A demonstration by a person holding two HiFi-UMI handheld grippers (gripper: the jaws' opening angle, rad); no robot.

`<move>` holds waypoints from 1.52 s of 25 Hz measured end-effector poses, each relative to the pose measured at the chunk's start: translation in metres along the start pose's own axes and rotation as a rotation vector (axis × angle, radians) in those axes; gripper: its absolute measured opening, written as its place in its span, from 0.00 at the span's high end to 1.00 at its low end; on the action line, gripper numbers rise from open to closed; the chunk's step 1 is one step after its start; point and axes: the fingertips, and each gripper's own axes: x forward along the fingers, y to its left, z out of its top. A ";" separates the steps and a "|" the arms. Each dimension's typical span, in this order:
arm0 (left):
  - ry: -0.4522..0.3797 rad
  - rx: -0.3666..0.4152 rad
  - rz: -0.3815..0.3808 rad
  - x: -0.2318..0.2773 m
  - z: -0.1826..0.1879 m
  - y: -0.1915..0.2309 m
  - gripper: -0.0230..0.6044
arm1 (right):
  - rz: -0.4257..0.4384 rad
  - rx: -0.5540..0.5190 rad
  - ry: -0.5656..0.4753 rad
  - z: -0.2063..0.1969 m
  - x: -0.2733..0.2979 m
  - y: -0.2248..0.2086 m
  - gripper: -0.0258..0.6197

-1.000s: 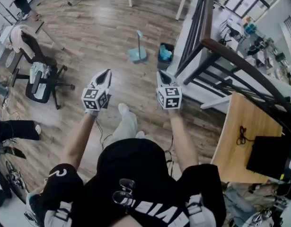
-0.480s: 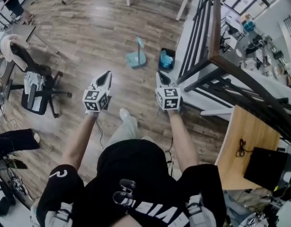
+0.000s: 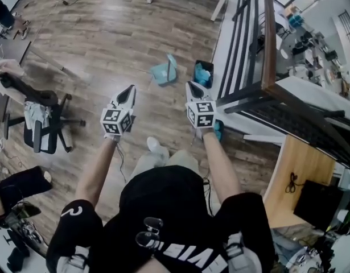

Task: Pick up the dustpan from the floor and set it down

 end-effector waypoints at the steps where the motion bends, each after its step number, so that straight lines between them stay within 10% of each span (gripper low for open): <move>1: 0.003 -0.001 -0.005 0.008 0.000 0.006 0.97 | -0.004 0.005 0.003 0.000 0.010 -0.003 0.97; 22: 0.059 -0.052 0.056 0.172 -0.055 0.089 0.97 | 0.084 -0.030 0.111 -0.049 0.228 -0.066 0.73; 38: 0.081 -0.129 0.108 0.246 -0.139 0.141 0.97 | 0.125 -0.081 0.327 -0.183 0.394 -0.080 0.56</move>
